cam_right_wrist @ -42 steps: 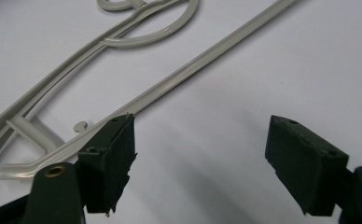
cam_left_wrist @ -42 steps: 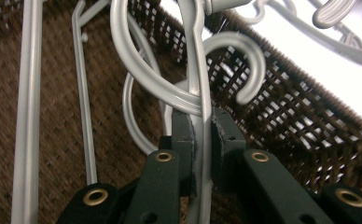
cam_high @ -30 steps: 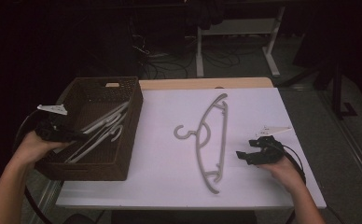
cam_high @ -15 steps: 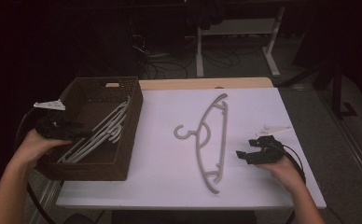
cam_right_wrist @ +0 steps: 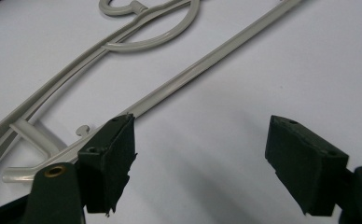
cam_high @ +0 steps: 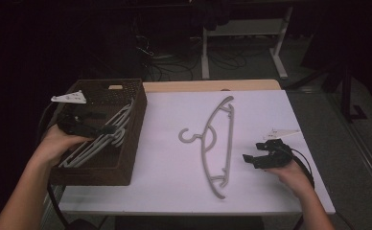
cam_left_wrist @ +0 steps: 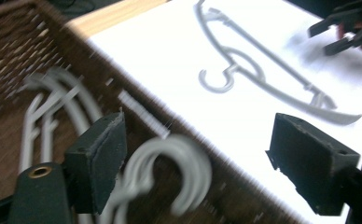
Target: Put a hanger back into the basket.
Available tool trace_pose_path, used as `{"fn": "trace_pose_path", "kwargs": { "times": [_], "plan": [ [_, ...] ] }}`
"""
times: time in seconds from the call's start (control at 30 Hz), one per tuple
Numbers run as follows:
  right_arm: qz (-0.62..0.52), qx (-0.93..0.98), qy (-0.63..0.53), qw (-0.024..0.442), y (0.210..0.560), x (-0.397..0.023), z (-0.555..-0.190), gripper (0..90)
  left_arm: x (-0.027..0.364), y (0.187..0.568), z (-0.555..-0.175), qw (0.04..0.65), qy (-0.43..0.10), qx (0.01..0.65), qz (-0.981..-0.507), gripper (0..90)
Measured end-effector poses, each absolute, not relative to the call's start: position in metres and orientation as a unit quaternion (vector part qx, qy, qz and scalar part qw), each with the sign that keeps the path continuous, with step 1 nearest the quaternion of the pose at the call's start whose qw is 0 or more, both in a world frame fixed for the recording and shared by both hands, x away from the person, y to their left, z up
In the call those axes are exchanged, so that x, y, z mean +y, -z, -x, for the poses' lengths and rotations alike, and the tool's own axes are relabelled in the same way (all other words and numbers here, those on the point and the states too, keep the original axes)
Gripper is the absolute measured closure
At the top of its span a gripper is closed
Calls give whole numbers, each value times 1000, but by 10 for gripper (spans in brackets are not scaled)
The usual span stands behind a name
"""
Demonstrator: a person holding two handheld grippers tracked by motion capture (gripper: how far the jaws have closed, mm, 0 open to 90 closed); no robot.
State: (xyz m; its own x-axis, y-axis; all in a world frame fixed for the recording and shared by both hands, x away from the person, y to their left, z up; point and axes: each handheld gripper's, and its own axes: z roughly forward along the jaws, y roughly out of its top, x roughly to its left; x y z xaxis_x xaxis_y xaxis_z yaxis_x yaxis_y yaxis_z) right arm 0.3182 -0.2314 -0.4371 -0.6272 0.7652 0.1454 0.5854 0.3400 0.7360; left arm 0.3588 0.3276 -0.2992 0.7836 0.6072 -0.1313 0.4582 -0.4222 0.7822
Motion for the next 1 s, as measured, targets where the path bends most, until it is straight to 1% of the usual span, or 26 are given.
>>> {"fn": "trace_pose_path", "kwargs": {
  "times": [0.03, 0.1, 0.13, 0.17, 0.4, 0.5, 0.6, 0.7, 0.8, 1.0],
  "plan": [
    [-417, 811, -394, 113, 438, -232, -318, 237, 313, 297, -359, 442, -84, 305, -840, 168],
    [-418, 811, -394, 113, 438, -232, -317, 237, 308, 297, -359, 445, -83, 302, -839, 165],
    [-417, 811, -395, 113, 438, -233, -317, 237, 294, 296, -360, 452, -80, 291, -840, 163],
    [-417, 811, -395, 113, 438, -233, -317, 237, 294, 296, -360, 452, -80, 291, -840, 163],
    [-416, 811, -396, 113, 437, -231, -317, 237, 250, 298, -366, 468, -67, 270, -839, 164],
    [-414, 812, -396, 113, 437, -231, -318, 237, 230, 300, -368, 469, -64, 265, -840, 192],
    [-415, 811, -396, 113, 437, -231, -318, 237, 208, 304, -373, 465, -67, 263, -843, 258],
    [-416, 811, -396, 112, 437, -233, -317, 237, 188, 312, -380, 459, -70, 263, -846, 368],
    [-416, 811, -396, 113, 437, -234, -317, 237, 169, 325, -391, 452, -64, 274, -846, 522],
    [-415, 811, -396, 113, 437, -234, -316, 237, 140, 351, -410, 429, -59, 280, -857, 779]
  ]
}}
